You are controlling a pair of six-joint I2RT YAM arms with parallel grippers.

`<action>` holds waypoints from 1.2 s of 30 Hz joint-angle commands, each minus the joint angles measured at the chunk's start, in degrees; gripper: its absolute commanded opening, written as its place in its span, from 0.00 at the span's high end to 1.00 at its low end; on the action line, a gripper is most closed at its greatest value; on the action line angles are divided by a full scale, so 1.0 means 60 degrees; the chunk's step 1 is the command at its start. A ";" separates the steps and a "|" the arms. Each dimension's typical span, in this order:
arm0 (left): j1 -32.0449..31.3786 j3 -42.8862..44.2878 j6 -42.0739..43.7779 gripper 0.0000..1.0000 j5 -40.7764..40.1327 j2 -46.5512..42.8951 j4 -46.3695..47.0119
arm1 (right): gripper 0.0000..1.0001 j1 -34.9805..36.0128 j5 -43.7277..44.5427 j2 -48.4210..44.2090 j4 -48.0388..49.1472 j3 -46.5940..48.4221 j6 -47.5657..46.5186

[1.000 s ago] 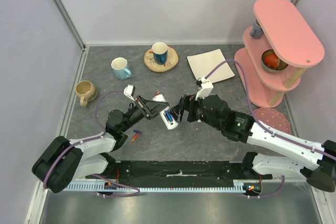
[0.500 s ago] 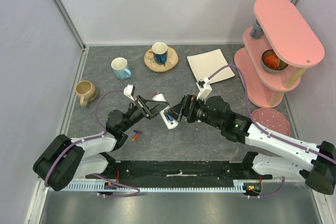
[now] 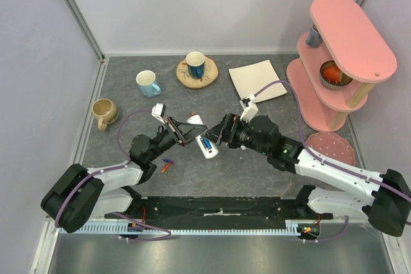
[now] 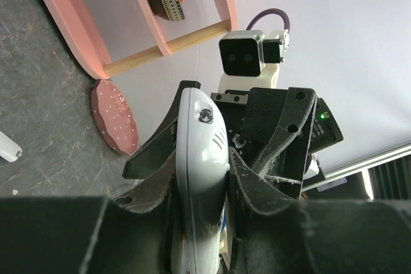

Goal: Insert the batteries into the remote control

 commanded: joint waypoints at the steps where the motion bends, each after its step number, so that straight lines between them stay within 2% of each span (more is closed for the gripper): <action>1: -0.0061 0.0115 0.0290 0.98 0.0156 0.0021 0.0746 | 0.05 -0.0066 -0.0178 0.0035 0.0449 -0.0021 0.0203; 36: -0.0047 0.0745 0.0247 0.98 -0.0020 -0.0345 0.0439 | 0.14 -0.0183 -0.0530 -0.0390 0.0376 -0.1310 0.0628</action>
